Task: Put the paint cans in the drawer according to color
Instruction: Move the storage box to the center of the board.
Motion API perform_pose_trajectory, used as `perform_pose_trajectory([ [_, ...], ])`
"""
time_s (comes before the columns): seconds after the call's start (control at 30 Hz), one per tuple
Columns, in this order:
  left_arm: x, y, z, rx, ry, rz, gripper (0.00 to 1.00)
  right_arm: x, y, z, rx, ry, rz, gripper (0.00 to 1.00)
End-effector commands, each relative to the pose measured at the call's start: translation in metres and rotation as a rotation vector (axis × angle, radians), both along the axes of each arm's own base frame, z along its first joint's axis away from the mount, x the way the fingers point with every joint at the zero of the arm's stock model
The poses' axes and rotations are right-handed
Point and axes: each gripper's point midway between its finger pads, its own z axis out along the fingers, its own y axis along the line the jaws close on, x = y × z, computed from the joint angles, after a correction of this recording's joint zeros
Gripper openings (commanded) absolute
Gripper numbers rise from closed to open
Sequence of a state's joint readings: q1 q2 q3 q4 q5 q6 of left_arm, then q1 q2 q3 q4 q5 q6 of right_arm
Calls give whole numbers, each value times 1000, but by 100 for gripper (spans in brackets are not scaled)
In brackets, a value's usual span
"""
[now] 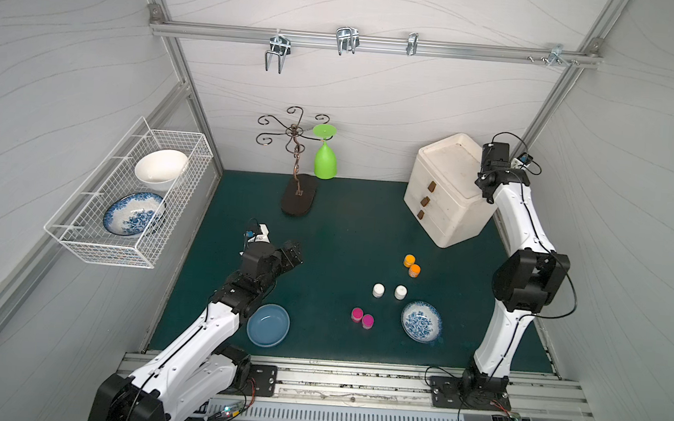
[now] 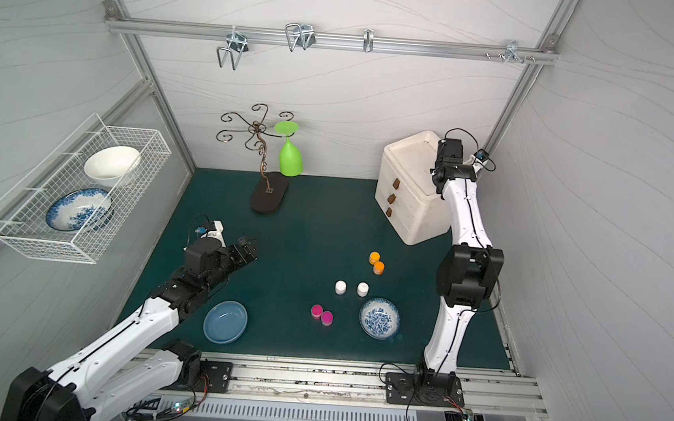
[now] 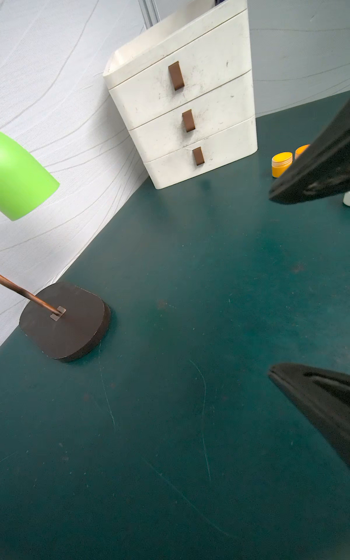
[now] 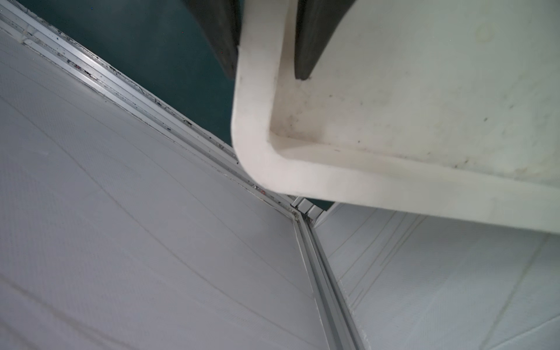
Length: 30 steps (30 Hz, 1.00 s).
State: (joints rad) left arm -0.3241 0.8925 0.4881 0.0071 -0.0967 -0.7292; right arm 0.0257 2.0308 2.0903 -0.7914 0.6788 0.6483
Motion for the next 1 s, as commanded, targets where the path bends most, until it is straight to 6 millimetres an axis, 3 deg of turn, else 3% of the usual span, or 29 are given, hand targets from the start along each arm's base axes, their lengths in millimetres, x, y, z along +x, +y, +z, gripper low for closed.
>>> perform_pose_trajectory([
  [0.0,7,-3,13,3,-46,-6,86,7,4,-26,4,86,65,21],
  [0.2,8,-5,12,6,-31,-14,86,-3,9,-3,48,19,52,1],
  [0.53,5,-6,17,1,-41,-18,86,-45,16,79,153,-249,48,0],
  [0.63,4,-9,20,-7,-43,-27,86,-53,31,109,177,-358,151,0],
  [0.73,2,-12,24,-6,-51,-35,86,-46,55,134,176,-437,329,0],
  [0.83,0,-11,30,4,-53,-35,86,-35,72,137,175,-430,449,0],
  [0.97,0,-15,40,24,-71,-58,86,-15,94,115,219,-370,594,0],
])
